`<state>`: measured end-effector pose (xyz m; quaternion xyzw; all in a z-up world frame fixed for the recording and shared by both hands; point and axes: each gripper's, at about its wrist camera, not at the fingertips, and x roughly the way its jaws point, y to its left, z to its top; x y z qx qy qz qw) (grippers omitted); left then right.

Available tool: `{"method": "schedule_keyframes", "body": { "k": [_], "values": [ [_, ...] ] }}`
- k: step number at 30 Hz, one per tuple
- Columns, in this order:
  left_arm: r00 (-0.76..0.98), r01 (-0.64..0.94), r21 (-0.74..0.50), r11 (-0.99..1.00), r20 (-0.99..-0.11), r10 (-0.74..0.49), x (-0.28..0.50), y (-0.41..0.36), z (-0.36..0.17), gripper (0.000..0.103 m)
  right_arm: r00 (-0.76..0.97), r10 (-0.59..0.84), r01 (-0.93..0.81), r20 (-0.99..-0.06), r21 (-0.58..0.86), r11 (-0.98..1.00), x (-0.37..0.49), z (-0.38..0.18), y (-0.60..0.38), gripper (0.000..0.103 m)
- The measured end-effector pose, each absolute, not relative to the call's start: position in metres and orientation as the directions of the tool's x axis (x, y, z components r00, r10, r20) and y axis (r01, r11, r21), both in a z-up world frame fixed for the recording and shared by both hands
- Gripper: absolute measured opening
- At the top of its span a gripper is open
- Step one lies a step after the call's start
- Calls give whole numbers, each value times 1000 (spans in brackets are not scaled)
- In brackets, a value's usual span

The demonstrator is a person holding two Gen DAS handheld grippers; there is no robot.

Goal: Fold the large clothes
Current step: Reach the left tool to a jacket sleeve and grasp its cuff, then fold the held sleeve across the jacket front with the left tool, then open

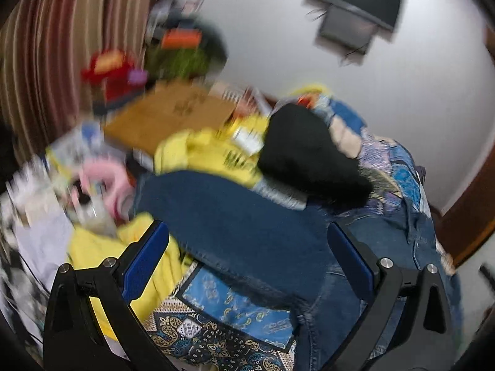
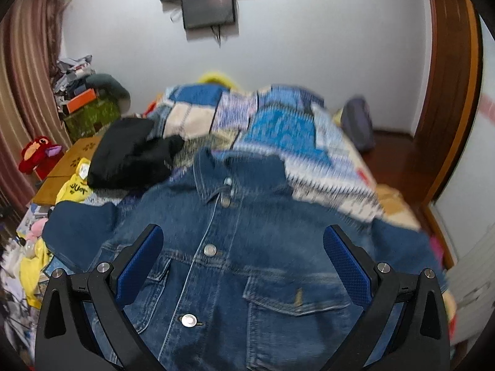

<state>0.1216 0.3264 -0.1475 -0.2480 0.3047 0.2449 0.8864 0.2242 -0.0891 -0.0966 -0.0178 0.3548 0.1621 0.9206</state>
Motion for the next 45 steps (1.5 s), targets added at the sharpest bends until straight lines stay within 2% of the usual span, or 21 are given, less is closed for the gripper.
{"method": "schedule_keyframes", "body": {
  "k": [4, 7, 13, 16, 21, 23, 25, 29, 32, 38, 45],
  "values": [
    [666, -614, -433, 660, -733, 138, 128, 373, -189, 103, 644, 269, -295, -716, 93, 951, 241, -113, -88, 103],
    [671, -638, -533, 557, -739, 61, 129, 402, -218, 102, 624, 243, -284, -743, 75, 956, 249, -122, -87, 103],
    [679, -661, -653, 371, -731, -76, 138, 439, -273, 81, 580, 231, -265, -781, 88, 960, 263, -134, -88, 103],
    [690, -662, -675, 325, -719, -88, 141, 447, -287, 71, 567, 221, -261, -793, 81, 962, 266, -138, -85, 103],
    [657, -694, -610, 383, -754, -12, 156, 460, -294, 57, 554, 211, -254, -806, 78, 964, 271, -142, -84, 103],
    [627, -720, -556, 415, -778, 46, 160, 461, -290, 41, 553, 210, -253, -806, 77, 964, 270, -141, -85, 103],
    [586, -754, -477, 451, -799, 134, 162, 458, -285, 30, 561, 210, -254, -801, 74, 964, 268, -138, -85, 103],
    [498, -785, -304, 540, -827, 259, 180, 444, -276, 14, 580, 218, -262, -785, 73, 962, 260, -128, -87, 103],
    [491, -774, -238, 587, -811, 318, 188, 431, -252, 10, 594, 230, -273, -771, 76, 959, 253, -121, -92, 103],
    [608, -677, -245, 694, -718, 339, 203, 400, -179, 8, 617, 236, -288, -751, 63, 955, 244, -110, -101, 103],
    [769, -488, -307, 817, -593, 237, 230, 330, -95, 7, 640, 263, -310, -722, 71, 948, 236, -98, -112, 103]
  ]
}}
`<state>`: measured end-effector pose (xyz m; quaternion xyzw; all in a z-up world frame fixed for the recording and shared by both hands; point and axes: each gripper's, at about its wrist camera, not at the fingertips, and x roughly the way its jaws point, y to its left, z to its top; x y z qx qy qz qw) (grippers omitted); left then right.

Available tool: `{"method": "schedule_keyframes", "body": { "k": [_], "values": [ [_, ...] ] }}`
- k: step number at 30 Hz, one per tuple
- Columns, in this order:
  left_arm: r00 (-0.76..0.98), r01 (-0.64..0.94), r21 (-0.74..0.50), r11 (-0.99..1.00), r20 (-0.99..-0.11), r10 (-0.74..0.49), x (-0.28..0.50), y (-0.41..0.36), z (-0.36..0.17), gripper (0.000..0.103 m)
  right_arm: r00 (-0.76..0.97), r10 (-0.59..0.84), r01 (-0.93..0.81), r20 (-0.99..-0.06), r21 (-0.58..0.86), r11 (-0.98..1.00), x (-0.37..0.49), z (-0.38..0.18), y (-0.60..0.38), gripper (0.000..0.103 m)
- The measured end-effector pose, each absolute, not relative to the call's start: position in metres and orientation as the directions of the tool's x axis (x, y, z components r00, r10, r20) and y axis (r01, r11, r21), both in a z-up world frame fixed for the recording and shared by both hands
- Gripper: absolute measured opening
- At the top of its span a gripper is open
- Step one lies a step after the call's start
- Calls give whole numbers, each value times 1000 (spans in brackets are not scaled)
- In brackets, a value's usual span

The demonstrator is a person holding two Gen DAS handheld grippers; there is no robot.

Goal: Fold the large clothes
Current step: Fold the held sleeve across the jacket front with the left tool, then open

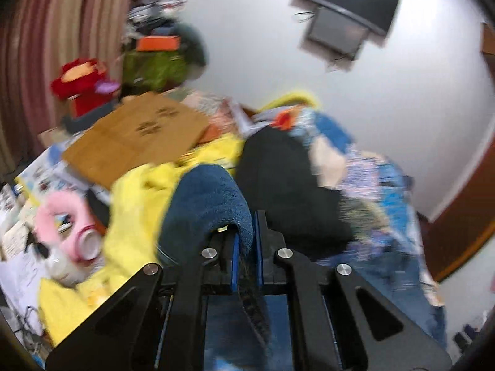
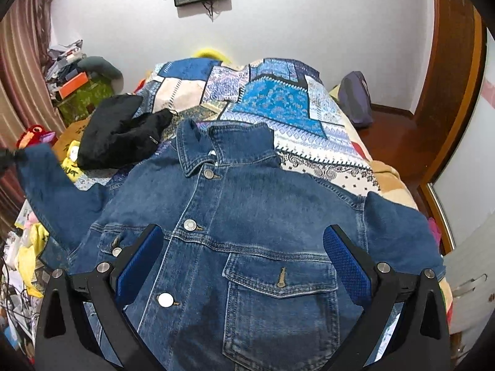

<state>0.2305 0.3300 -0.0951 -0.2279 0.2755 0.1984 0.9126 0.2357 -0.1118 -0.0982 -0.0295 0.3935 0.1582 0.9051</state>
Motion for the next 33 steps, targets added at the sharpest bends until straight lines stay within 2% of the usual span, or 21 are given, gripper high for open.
{"method": "schedule_keyframes", "body": {
  "k": [5, 10, 19, 23, 28, 30, 33],
  "values": [
    [829, -336, -338, 879, -549, 107, 258, 260, -66, 7, 658, 281, -334, -698, 63, 940, 230, -90, -123, 103],
    [824, -207, -323, 923, -567, -14, 287, 183, -68, 7, 674, 272, -349, -687, 28, 937, 225, -86, -133, 103],
    [677, -16, -286, 958, -708, -200, 310, 63, -129, 7, 661, 248, -333, -709, 19, 943, 219, -96, -155, 103],
    [602, 59, -210, 976, -772, -203, 302, 19, -157, 7, 649, 233, -318, -724, 20, 948, 217, -101, -165, 103],
    [528, 88, -201, 976, -821, -217, 295, -2, -182, 7, 639, 222, -314, -736, 13, 949, 213, -105, -169, 103],
    [500, 99, -195, 976, -838, -219, 289, -6, -190, 9, 638, 219, -316, -739, 9, 949, 211, -106, -168, 103],
    [449, 130, -195, 972, -863, -233, 283, -8, -199, 30, 636, 215, -322, -742, -2, 947, 210, -106, -165, 103]
  ]
}}
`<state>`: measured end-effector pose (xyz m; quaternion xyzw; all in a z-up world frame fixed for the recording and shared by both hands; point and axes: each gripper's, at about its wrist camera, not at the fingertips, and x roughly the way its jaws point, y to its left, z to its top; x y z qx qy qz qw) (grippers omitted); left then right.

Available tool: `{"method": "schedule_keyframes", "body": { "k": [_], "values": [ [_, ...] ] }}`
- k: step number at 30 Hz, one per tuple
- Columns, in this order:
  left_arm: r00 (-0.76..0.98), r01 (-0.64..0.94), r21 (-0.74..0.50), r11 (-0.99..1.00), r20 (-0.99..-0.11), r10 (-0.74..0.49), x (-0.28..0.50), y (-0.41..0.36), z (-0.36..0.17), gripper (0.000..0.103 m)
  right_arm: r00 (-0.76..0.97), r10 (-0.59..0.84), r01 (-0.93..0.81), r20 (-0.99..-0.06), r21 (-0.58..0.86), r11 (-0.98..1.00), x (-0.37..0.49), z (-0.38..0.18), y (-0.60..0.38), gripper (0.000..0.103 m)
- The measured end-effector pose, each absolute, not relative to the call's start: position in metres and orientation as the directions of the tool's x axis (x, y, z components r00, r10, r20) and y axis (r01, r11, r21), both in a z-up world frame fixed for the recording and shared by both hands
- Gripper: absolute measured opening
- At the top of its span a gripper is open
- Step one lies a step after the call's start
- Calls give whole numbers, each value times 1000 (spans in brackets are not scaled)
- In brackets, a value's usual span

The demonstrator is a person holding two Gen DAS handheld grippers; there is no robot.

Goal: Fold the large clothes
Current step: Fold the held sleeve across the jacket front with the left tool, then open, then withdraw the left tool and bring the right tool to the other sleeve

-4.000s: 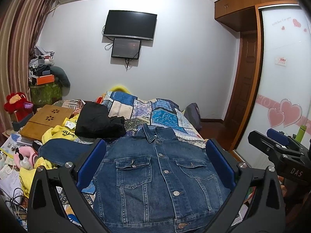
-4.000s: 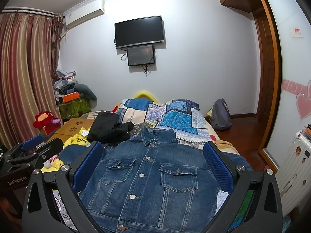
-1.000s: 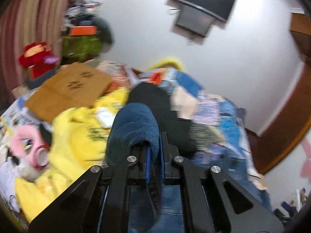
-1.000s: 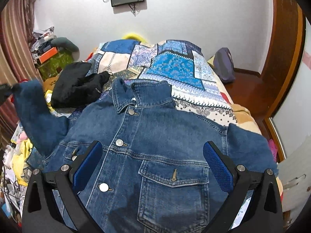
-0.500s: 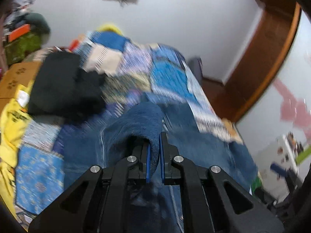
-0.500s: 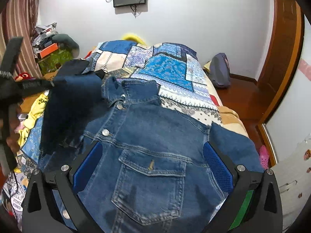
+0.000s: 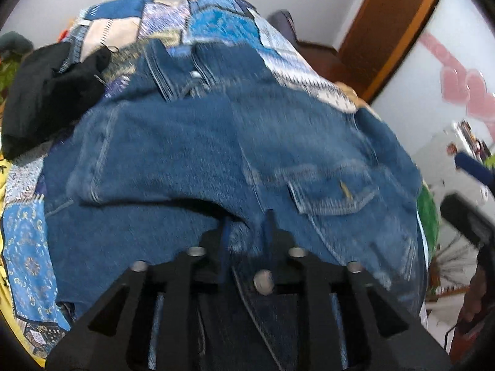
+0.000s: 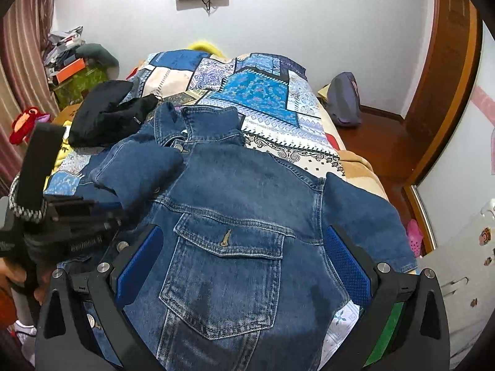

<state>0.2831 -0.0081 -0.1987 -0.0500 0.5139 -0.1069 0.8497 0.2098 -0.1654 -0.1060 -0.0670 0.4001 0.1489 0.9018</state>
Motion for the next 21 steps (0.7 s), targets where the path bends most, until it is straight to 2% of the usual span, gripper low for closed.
{"method": "schedule_keyframes", "body": {
  "k": [2, 3, 10, 14, 21],
  "values": [
    [447, 152, -191, 970, -862, -240, 274, -9, -197, 51, 634, 215, -330, -743, -8, 944, 209, -106, -162, 103],
    [447, 164, -183, 969, -862, -238, 269, -9, -195, 54, 634, 215, -333, -743, -12, 943, 208, -106, -160, 103],
    [541, 150, -88, 985, -827, -156, 238, 21, -165, 58, 644, 228, -388, -730, -56, 920, 211, -95, -137, 103],
    [616, 57, -76, 995, -782, -95, 227, 63, -142, 66, 647, 268, -448, -714, -72, 891, 215, -85, -113, 103],
    [670, -116, -36, 993, -741, 52, 211, 135, -132, 67, 577, 346, -601, -740, -97, 794, 223, -90, -49, 103]
  ]
}}
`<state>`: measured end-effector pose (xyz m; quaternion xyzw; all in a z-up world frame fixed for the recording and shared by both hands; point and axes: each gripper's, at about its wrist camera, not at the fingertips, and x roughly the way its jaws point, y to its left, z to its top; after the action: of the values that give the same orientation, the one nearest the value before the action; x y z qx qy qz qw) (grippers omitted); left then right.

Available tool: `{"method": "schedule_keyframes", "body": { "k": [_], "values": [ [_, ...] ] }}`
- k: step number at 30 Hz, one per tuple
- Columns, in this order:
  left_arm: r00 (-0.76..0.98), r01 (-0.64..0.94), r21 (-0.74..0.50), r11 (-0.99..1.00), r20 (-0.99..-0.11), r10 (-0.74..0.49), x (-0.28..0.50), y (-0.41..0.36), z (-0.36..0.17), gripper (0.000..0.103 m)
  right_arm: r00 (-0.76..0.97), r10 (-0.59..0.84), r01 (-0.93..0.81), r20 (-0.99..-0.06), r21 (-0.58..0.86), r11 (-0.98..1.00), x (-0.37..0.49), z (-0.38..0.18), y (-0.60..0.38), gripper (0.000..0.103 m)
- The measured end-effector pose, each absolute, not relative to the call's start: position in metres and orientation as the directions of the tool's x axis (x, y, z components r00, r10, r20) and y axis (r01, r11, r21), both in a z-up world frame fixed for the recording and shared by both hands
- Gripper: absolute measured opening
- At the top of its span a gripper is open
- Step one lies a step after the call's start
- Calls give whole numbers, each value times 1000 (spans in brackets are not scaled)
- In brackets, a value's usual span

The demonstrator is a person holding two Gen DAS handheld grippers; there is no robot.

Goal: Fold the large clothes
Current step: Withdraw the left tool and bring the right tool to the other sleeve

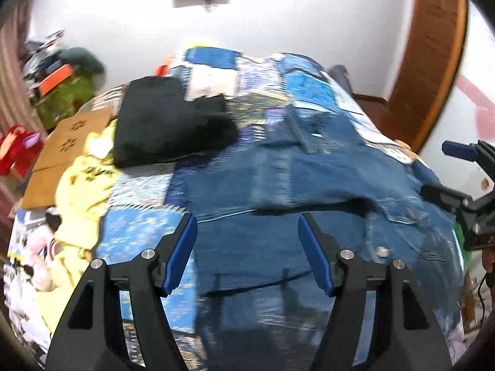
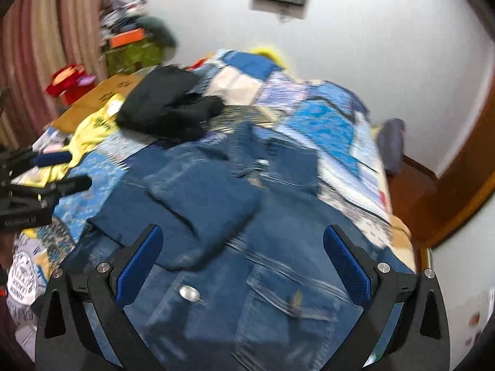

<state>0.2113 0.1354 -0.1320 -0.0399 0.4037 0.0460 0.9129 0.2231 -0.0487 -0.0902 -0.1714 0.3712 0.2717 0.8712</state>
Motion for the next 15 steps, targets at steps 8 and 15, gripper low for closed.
{"method": "schedule_keyframes", "body": {
  "k": [8, 15],
  "values": [
    [637, -218, -70, 974, -766, 88, 200, 183, -158, 67, 447, 319, -716, -836, -121, 687, 241, -135, 36, 102],
    [607, -259, -77, 963, -788, 100, 198, 206, -177, 67, 428, 230, -748, -874, -199, 633, 258, -176, 85, 93]
  ]
}}
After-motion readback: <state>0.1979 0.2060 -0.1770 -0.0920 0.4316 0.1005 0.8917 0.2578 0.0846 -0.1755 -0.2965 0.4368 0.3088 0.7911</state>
